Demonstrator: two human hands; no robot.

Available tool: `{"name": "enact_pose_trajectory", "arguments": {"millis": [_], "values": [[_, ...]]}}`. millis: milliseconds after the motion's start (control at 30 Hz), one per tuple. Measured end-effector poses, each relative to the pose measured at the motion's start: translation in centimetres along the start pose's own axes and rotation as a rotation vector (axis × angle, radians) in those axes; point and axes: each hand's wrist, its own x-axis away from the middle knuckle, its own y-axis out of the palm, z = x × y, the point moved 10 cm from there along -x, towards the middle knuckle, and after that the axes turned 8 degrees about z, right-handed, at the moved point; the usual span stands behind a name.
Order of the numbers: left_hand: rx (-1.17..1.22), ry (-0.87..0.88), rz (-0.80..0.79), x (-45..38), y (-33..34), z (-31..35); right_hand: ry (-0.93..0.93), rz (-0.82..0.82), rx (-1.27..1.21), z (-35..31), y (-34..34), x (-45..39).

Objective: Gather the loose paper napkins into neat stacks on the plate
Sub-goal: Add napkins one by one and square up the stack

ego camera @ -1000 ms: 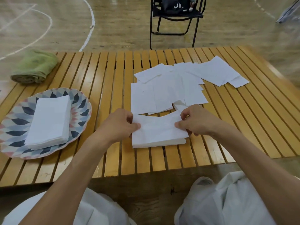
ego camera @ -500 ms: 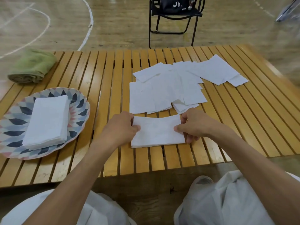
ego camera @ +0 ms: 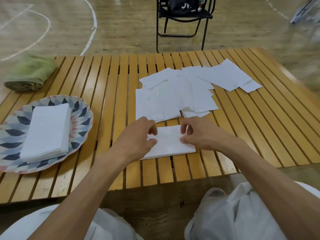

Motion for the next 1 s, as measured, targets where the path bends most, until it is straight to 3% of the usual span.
{"name": "enact_pose_trajectory", "arguments": {"millis": [133, 300, 467, 600, 767, 1000], "values": [[-0.089, 0.041, -0.145, 0.3, 2.3, 0.9, 0.000, -0.040, 0.021, 0.4, 1.3, -0.4], [-0.144, 0.028, -0.163, -0.1, 2.5, 1.2, 0.046, -0.063, -0.024, 1.2, 0.7, -0.3], [-0.146, 0.027, -0.169, -0.3, 2.7, 1.4, 0.219, 0.062, 0.073, 4.7, -5.1, -1.4], [-0.133, 0.023, -0.184, -0.3, 2.7, 1.2, 0.215, 0.243, 0.104, 6.2, -8.5, -3.7], [-0.124, 0.020, -0.191, -0.3, 2.8, 1.2, 0.134, 0.269, 0.075, 5.2, -6.4, -5.8], [-0.121, 0.023, -0.202, -0.3, 2.8, 1.1, 0.140, 0.331, 0.264, 5.1, -5.6, -7.0]]}}
